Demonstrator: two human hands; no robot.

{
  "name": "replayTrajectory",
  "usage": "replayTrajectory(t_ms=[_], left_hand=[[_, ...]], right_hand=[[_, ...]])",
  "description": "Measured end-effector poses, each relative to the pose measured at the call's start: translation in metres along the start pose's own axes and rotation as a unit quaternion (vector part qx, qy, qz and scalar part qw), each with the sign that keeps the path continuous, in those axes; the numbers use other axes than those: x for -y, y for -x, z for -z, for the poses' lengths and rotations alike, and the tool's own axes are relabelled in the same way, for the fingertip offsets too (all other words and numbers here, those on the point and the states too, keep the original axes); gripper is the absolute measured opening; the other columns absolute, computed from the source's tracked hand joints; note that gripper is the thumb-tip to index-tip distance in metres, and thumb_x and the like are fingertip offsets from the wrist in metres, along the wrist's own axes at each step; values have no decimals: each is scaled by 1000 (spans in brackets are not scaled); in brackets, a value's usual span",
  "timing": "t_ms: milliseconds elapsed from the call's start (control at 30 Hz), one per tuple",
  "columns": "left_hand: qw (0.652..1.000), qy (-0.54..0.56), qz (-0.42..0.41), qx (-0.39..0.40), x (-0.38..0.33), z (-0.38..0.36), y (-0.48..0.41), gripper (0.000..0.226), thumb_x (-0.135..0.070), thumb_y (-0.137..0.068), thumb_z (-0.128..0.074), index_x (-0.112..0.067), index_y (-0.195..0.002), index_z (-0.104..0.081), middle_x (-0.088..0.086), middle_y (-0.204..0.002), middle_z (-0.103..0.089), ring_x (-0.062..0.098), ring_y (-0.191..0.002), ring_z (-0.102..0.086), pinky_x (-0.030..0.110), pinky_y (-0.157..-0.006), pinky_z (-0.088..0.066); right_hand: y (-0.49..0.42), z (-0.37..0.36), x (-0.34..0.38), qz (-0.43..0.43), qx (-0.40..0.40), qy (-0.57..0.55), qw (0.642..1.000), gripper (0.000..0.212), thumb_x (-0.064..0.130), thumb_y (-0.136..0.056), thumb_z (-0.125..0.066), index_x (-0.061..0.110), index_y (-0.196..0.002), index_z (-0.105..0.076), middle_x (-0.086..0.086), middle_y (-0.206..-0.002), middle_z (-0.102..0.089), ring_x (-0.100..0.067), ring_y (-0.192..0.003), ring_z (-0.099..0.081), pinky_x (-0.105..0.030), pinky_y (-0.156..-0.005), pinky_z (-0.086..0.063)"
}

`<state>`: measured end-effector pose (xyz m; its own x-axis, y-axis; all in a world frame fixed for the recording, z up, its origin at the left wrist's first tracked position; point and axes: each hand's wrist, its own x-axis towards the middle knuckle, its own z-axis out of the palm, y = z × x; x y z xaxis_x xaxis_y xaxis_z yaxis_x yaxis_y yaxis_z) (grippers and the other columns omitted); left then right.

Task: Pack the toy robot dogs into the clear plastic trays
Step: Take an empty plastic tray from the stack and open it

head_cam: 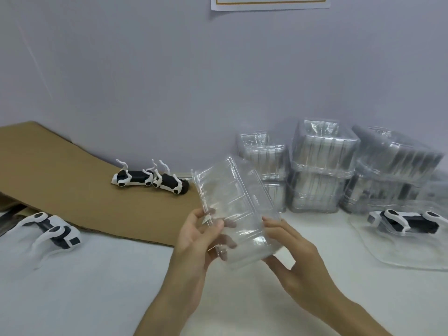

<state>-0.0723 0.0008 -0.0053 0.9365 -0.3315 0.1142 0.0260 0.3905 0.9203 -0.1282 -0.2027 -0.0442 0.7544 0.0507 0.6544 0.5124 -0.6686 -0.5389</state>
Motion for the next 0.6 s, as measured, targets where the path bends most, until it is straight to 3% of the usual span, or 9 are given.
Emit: replayTrajectory(t_ms=[67, 133, 233, 300, 400, 500, 600], left_hand=[[999, -13, -23, 18, 6, -9, 5, 45, -22, -83, -68, -6, -122, -52, 18, -104, -73, 21, -72, -64, 24, -59, -52], [998, 17, -27, 49, 8, -14, 9, 40, -18, -85, -68, -8, -121, -54, 15, -111, -73, 26, -85, -68, 28, -65, -57], [995, 48, -33, 75, 12, -22, 16, 24, -9, -84, -70, -16, -106, -64, 19, -113, -72, 36, -93, -73, 35, -65, -59], [995, 26, -44, 83, 17, -29, 21, 24, -13, -79, -78, -20, -99, -67, 21, -109, -73, 38, -89, -74, 39, -64, -60], [993, -12, -55, 100, 22, -37, 26, 36, -24, -77, -79, -29, -111, -69, 19, -110, -74, 39, -95, -73, 44, -71, -60], [992, -15, -49, 115, 23, -39, 29, 47, -32, -85, -72, -38, -130, -61, 20, -112, -73, 39, -101, -72, 45, -75, -61], [994, -11, -43, 95, 22, -41, 28, 42, -33, -80, -74, -40, -119, -63, 22, -107, -74, 34, -89, -74, 44, -70, -61]], right_hand=[[17, 6, -1, -33, 1, -4, 999, 64, -9, -82, -61, 38, -125, -63, 25, -137, -58, -3, -136, -49, -23, -116, -30], [27, 17, 4, -95, 2, -72, 993, 80, -8, -71, -47, 52, -122, -64, 27, -131, -62, 1, -132, -51, -25, -114, -34], [23, 31, 13, -159, -12, -273, 949, 55, 10, -72, -50, 36, -115, -73, 2, -118, -74, -15, -119, -64, -30, -94, -49], [17, 33, 24, -156, -8, -349, 924, 38, 26, -84, -58, 25, -120, -69, -10, -119, -72, -27, -116, -66, -29, -94, -50], [18, 24, 35, -173, -17, -320, 931, 36, 35, -83, -72, 30, -118, -66, -8, -117, -72, -26, -108, -70, -27, -90, -53], [17, 23, 39, -186, -53, -313, 930, 30, 23, -83, -75, 30, -111, -70, -7, -111, -75, -26, -103, -72, -29, -89, -55], [17, 26, 40, -186, -40, -325, 926, 29, 19, -84, -73, 27, -112, -70, -9, -111, -74, -28, -104, -71, -34, -91, -55]])
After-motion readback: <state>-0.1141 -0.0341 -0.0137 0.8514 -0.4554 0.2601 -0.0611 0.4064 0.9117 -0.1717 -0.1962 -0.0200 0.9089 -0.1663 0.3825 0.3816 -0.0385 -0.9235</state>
